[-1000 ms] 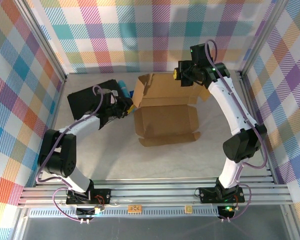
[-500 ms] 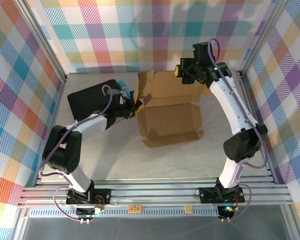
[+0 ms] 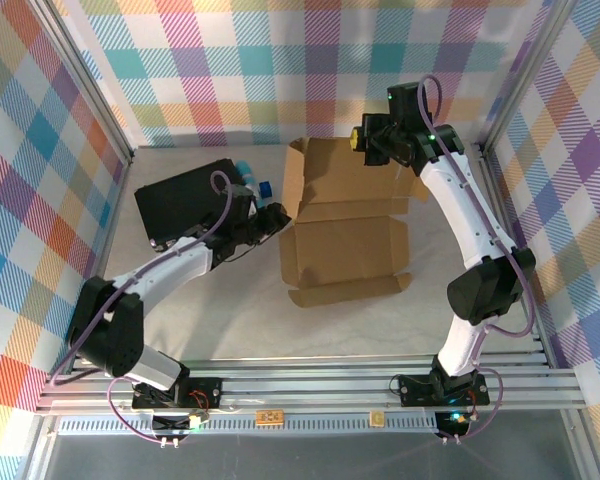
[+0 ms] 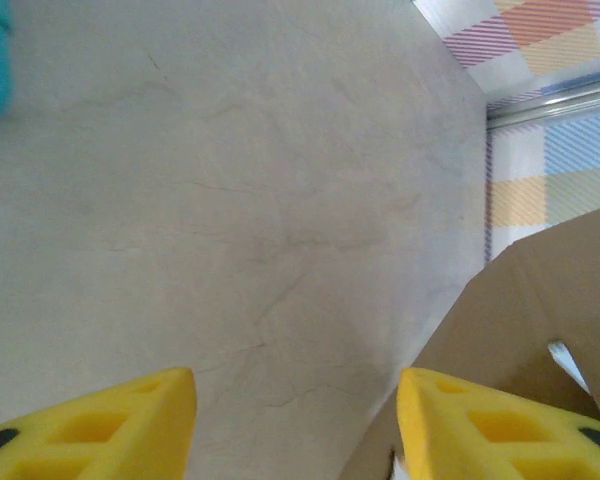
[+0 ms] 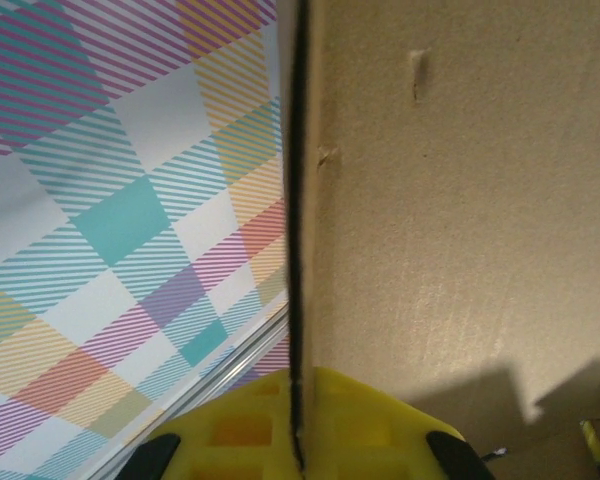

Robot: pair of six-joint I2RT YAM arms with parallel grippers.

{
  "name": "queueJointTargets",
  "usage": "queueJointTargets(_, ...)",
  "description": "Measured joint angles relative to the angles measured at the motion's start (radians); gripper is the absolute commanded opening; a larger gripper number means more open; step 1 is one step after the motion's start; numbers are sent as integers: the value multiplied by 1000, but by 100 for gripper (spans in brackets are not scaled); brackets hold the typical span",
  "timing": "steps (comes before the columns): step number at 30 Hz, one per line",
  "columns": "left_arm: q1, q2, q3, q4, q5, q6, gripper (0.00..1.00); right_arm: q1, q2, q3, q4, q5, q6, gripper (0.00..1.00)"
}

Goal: Fold the paper box

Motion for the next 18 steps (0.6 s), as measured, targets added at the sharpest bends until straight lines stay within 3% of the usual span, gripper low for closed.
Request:
queueJointTargets(7, 15, -212, 26, -248, -102, 155, 62, 0, 0, -11, -9, 3, -49, 0)
queueJointTargets(10, 58, -260, 49, -335, -120, 218, 55, 0, 0, -22, -15, 4, -80, 0)
queueJointTargets(14, 148, -264, 90, -384, -111, 286, 52, 0, -2, -39, 5, 5, -147, 0)
queueJointTargets(18, 193, -231, 124, -399, -97, 323, 52, 16, -44, -226, 167, 11, -215, 0)
